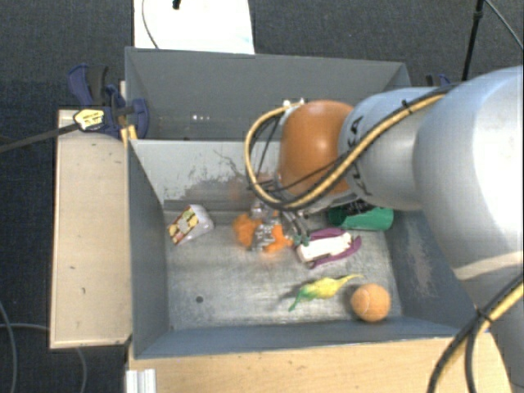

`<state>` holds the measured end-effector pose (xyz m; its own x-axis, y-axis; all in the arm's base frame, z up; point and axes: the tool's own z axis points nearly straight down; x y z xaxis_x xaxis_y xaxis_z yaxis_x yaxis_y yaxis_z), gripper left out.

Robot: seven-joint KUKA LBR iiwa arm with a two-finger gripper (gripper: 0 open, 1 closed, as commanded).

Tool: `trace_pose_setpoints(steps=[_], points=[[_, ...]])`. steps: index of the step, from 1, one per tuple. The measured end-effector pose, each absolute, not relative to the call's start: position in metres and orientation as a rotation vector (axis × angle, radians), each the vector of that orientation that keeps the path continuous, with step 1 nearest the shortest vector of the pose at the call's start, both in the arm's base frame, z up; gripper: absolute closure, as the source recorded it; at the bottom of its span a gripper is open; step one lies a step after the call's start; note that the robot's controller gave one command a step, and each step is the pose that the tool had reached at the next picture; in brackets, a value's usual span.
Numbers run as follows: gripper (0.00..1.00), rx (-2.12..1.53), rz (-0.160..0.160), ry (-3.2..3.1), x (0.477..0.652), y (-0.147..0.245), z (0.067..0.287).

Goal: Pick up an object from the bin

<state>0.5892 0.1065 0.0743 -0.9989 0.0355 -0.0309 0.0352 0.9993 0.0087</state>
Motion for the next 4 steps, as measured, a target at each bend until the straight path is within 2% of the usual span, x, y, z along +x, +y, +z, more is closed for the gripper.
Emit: trace_pose_setpoints(steps=[2, 4], points=[[1.00, 0.060, 0.008, 3.126, 0.587, 0.107, 0.080], [1.00, 0.060, 0.002, 3.138, 0.586, 0.106, 0.113]])
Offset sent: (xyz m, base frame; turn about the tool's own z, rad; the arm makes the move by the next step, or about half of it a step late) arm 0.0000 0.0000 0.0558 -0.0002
